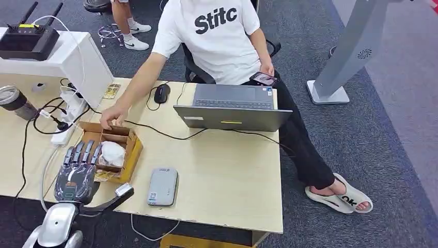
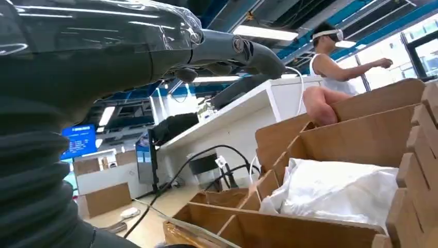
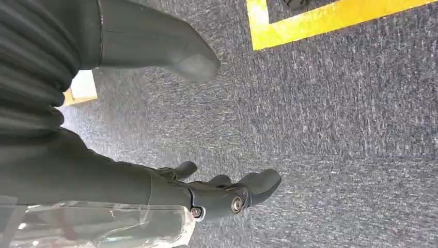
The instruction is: Pass the card to the sensor for recognition and then transmit it.
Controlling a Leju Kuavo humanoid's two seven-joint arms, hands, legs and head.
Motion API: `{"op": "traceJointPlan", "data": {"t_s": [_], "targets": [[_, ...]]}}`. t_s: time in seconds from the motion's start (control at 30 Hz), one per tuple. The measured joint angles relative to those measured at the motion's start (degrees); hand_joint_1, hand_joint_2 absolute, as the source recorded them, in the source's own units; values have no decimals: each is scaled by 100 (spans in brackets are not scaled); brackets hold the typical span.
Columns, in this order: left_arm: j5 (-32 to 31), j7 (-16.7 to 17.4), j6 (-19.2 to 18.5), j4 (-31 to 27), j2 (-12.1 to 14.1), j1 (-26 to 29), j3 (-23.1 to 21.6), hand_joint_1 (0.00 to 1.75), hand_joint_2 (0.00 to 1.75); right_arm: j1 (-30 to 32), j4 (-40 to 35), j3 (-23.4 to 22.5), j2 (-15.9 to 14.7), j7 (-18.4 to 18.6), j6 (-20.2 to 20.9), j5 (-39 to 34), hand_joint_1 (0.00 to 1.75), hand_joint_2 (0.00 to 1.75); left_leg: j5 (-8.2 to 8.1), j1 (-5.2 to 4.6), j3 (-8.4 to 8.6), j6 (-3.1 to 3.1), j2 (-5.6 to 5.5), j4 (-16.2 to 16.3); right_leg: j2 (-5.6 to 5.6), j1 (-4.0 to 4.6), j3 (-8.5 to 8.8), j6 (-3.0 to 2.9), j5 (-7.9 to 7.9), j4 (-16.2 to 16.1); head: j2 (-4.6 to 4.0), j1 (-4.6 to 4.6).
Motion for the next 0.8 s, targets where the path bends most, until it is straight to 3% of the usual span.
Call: {"op": "traceJointPlan", "data": {"t_s": [0.8], "targets": [[358,-177,9,245,2,-20,0,175,175,0,74,7,-57,2,0,55,0,175,0,0,-1,0,0,0,0,0,0,0,0,0,0,-2]]}}
